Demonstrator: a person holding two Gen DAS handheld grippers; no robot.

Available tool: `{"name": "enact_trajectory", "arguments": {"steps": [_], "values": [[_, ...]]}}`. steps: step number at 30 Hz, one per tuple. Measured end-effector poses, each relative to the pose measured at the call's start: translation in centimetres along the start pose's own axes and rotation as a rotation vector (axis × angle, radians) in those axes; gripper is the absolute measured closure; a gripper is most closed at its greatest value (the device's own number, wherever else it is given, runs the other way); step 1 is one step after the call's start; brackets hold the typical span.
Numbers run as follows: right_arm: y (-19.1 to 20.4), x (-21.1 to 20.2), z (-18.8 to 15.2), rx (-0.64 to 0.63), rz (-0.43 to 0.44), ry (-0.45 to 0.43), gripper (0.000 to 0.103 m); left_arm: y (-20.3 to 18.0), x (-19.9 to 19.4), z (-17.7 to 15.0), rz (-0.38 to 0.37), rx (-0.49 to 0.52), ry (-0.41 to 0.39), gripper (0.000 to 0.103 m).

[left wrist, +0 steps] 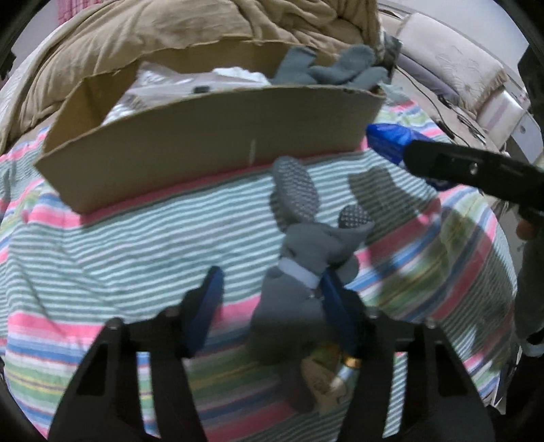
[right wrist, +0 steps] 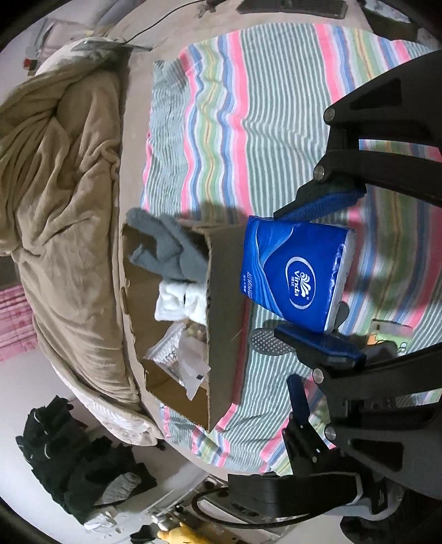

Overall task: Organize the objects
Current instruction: 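Grasp the blue tissue pack with the right tool while the left tool grasps the grey grip sock, then carry the grey sock and blue tissue pack into the box and release both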

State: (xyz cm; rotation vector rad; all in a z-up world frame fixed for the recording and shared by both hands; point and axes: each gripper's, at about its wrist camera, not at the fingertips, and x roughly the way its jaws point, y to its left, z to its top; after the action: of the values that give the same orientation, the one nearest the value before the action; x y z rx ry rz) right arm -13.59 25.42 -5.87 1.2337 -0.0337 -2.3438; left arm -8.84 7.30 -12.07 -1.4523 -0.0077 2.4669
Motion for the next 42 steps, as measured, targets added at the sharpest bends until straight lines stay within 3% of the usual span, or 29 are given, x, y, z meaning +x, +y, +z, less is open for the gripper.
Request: {"name": "enact_trajectory", "arguments": {"steps": [3, 4, 7, 18, 30, 42], "values": [[-0.3, -0.1, -0.3, 0.008, -0.001, 0.001, 0.04, 0.1, -0.2, 0.1, -0.03, -0.01, -0.011, 0.061], [-0.3, -0.3, -0.4, 0.009, -0.001, -0.001, 0.04, 0.1, -0.2, 0.0, -0.045, -0.014, -0.014, 0.07], [-0.3, -0.8, -0.5, 0.01, -0.002, -0.012, 0.04, 0.0, -0.7, -0.2, -0.064, -0.016, -0.024, 0.073], [0.5, -2.6, 0.1, 0.003, -0.007, -0.057, 0.04, 2.7, -4.9, -0.3, -0.116, -0.117, -0.089, 0.074], [2.3, -4.3, 1.4, -0.029, -0.007, -0.106, 0.04, 5.6, -10.9, 1.3, -0.109, -0.173, -0.21, 0.074], [3.9, -5.2, 3.9, -0.066, -0.005, -0.156, 0.04, 8.1, -13.3, 4.2, -0.088, -0.214, -0.301, 0.074]]}}
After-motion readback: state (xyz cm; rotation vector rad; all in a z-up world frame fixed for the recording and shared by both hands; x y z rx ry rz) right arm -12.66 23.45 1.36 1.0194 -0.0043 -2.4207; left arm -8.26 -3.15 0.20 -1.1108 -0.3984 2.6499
